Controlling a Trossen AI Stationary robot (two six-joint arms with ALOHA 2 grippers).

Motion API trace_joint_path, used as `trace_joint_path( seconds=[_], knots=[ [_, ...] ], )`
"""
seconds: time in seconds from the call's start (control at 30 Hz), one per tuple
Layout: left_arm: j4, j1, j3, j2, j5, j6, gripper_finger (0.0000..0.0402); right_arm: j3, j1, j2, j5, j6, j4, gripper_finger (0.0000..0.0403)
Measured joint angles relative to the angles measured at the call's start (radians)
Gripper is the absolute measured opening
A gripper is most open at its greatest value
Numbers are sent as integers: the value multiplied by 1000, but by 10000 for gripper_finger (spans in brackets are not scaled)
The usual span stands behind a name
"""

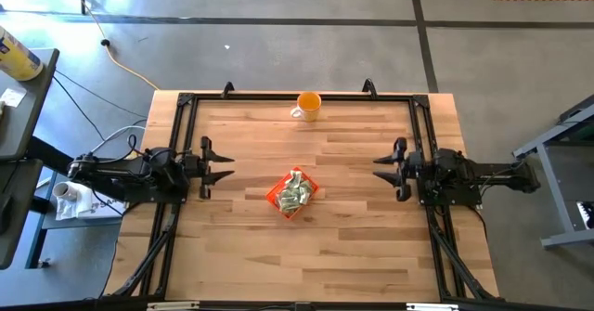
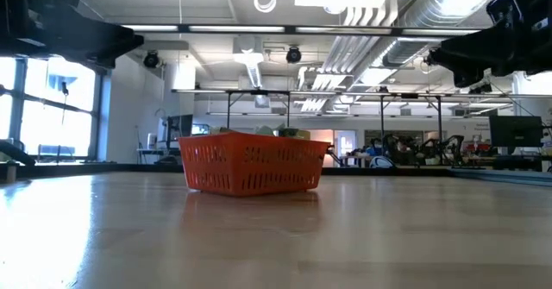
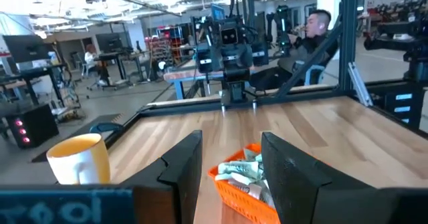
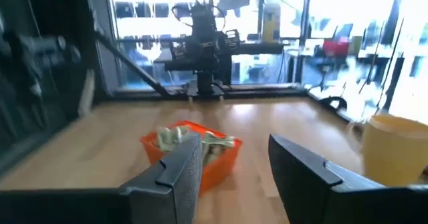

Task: Pick and place Stevia / Truvia into bins
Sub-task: Return to Home Position

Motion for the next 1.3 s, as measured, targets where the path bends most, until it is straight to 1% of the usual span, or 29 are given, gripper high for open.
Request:
trace_joint_path(
  seconds=[0.1,0.3,0.43,0.63,1.03,1.3],
  knots=[
    [-1,0,0,0,6,-9,189,0,0,0,0,-108,0,161],
    [-37,0,0,0,7,-9,189,0,0,0,0,-121,0,159],
    [-43,0,0,0,7,-9,189,0,0,7,7,-173,0,164],
    [-43,0,0,0,7,-9,189,0,0,7,8,-167,0,167],
    [-43,0,1,0,8,-9,189,-1,0,7,9,-165,0,156],
    [-43,0,1,0,8,-8,189,-1,0,7,9,-165,0,164]
  ],
)
